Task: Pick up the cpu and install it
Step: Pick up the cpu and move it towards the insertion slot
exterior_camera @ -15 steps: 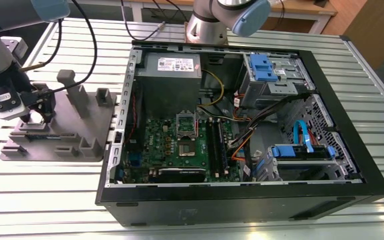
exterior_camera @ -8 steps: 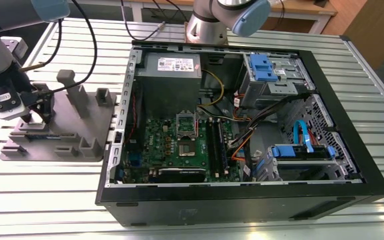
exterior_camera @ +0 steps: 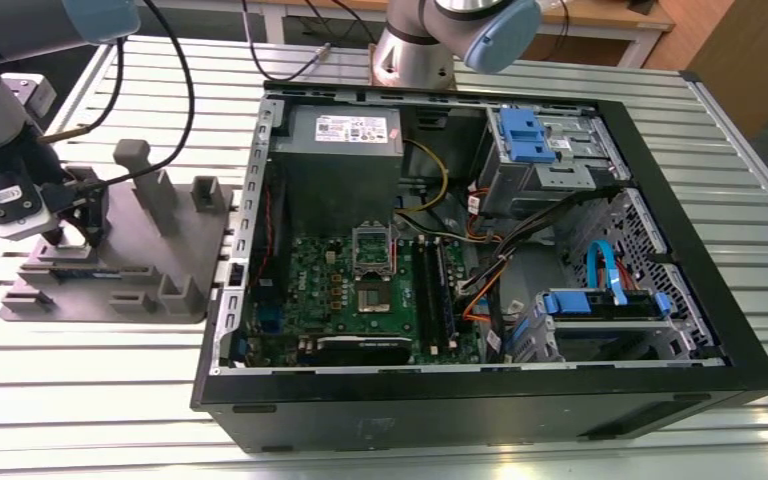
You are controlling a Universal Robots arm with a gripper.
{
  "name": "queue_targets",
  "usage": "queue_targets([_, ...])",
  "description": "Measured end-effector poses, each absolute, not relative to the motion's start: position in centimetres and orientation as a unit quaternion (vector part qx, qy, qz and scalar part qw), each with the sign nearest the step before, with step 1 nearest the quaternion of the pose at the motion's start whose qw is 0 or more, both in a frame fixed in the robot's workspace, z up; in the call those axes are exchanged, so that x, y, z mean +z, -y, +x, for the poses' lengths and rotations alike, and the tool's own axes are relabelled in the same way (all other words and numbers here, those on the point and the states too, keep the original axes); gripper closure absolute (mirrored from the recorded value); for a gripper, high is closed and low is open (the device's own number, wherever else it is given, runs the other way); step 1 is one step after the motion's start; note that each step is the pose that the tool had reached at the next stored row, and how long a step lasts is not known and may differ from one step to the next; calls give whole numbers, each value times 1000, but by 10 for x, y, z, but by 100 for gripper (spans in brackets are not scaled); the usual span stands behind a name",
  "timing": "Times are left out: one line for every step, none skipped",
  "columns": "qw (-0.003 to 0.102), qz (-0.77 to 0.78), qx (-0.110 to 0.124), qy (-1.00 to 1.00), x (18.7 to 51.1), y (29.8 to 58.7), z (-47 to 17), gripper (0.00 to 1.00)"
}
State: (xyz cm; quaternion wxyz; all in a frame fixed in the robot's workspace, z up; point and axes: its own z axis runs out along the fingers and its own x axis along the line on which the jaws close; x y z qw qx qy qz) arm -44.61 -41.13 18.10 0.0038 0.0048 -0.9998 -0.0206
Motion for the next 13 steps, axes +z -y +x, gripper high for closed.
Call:
queue_targets([4, 5, -21, 1000, 181, 411, -446, 53])
queue_targets([4, 5, -21, 1000, 182, 411, -446, 53])
queue_targets([4, 5, -21, 1000, 183, 411, -446, 53])
queue_targets([4, 5, -21, 1000, 185, 411, -446, 53])
queue_targets([4, 5, -21, 1000, 186, 411, -446, 53])
queue_targets([4, 5, -21, 1000, 187, 411, -446, 53])
queue_targets([4, 5, -21, 1000, 188, 411, -446, 53])
queue_targets([4, 5, -21, 1000, 188, 411, -446, 53])
queue_targets([4, 5, -21, 1000, 188, 411, -446, 53])
queue_targets([4, 5, -21, 1000, 188, 411, -446, 53])
queue_targets([4, 5, -21, 1000, 189, 411, -446, 53])
queue_targets([4, 5, -21, 1000, 189, 411, -446, 53])
queue_targets([4, 5, -21, 1000, 189, 411, -446, 53])
